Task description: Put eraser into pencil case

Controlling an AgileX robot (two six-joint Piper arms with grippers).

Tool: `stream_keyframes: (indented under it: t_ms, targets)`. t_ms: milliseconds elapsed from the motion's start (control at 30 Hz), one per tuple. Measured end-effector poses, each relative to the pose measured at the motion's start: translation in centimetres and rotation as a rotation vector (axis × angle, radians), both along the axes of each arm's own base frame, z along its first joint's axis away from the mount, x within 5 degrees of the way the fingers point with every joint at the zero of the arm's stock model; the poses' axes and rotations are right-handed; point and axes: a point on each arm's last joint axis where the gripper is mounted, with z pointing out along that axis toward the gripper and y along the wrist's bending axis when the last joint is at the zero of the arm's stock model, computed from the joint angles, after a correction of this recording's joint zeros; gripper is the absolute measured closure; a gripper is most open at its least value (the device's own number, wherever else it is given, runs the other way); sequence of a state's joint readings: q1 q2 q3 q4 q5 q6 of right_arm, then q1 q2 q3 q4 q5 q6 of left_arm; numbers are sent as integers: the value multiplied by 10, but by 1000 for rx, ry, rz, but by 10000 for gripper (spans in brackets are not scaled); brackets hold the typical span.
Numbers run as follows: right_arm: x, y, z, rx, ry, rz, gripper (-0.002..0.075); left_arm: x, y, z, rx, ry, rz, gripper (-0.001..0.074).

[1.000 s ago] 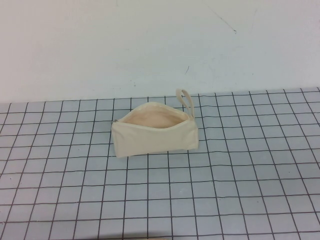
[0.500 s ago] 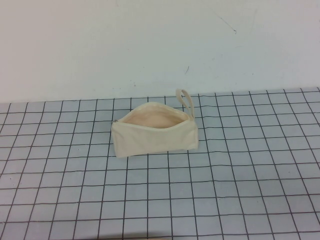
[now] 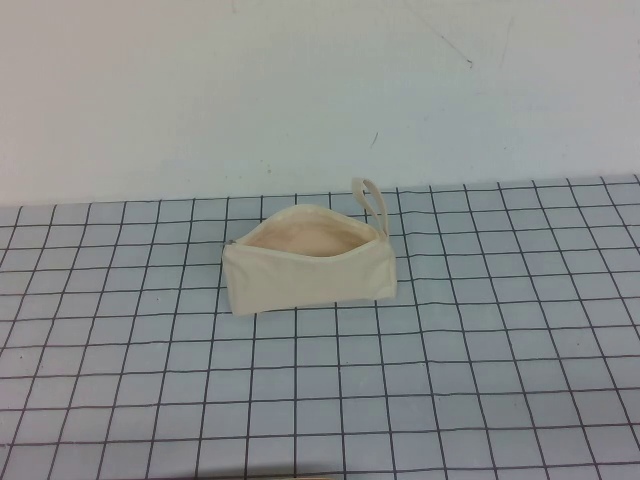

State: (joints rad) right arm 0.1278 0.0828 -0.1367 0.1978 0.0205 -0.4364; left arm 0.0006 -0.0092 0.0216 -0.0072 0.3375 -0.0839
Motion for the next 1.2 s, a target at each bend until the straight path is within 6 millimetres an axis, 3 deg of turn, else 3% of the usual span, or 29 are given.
stream_keyframes:
  t_ms: [267,733,1200]
  targets:
    - [-4,-5,-25,3,-4,-89,725,0,0,0,0,0,0,736]
    - [0,-6,-51,-4,79,-99,725,0,0,0,0,0,0,736]
    - [-4,-7,-74,41,337,-116,725,0,0,0,0,0,0,736]
